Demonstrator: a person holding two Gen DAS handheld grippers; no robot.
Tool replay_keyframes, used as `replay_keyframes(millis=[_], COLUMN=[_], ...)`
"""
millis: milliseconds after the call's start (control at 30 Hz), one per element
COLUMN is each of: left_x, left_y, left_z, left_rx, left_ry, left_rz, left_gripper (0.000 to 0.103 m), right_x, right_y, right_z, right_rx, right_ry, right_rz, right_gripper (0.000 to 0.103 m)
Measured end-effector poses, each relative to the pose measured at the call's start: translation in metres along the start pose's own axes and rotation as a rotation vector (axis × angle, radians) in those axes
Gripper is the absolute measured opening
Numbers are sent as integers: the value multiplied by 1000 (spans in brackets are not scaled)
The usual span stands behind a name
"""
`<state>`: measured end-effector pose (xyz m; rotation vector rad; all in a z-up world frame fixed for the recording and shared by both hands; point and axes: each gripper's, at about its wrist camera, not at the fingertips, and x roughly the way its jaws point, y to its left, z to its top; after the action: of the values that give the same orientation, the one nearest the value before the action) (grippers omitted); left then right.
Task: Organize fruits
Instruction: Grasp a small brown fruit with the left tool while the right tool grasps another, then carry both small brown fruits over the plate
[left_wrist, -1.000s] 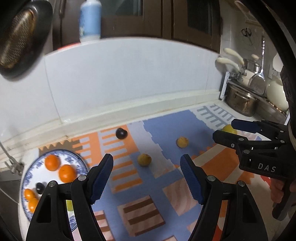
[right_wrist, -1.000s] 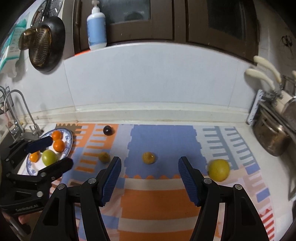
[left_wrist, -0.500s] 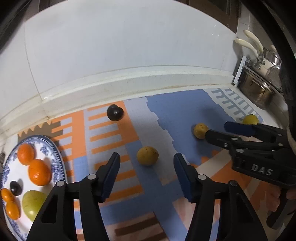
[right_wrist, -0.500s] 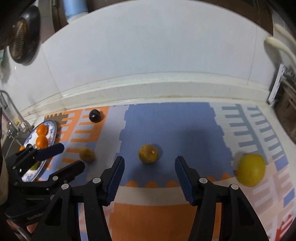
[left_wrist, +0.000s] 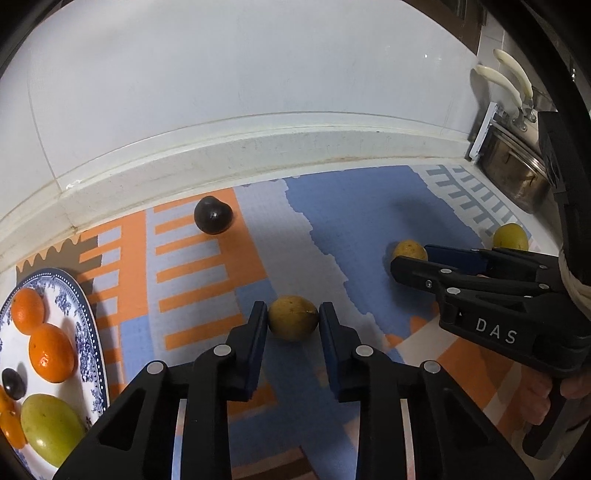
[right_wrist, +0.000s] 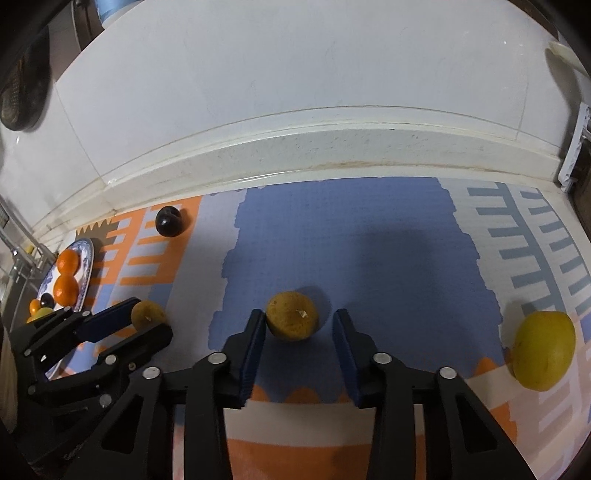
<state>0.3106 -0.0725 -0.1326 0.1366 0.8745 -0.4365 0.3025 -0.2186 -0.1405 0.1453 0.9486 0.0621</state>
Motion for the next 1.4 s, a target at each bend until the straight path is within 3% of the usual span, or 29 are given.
replay_keyframes(millis=[67, 567, 1033, 1400], left_x=[0, -58, -135, -187], left_y=[0, -4, 6, 35], left_z=[0, -1, -20, -42], left_rx=[-1, -22, -44, -96], left_ry=[1, -86, -186, -248], left_rz=[-3, -15, 39, 101], left_gripper=[28, 28, 28, 28], right_x=[0, -54, -118, -142], right_y=[1, 23, 63, 108], right_z=[0, -10, -23, -34], right_rx=[-9, -80, -115, -170], right_ry=[-1, -109, -208, -255], right_rz=[2, 23, 101, 161], right_gripper=[30, 30, 30, 30])
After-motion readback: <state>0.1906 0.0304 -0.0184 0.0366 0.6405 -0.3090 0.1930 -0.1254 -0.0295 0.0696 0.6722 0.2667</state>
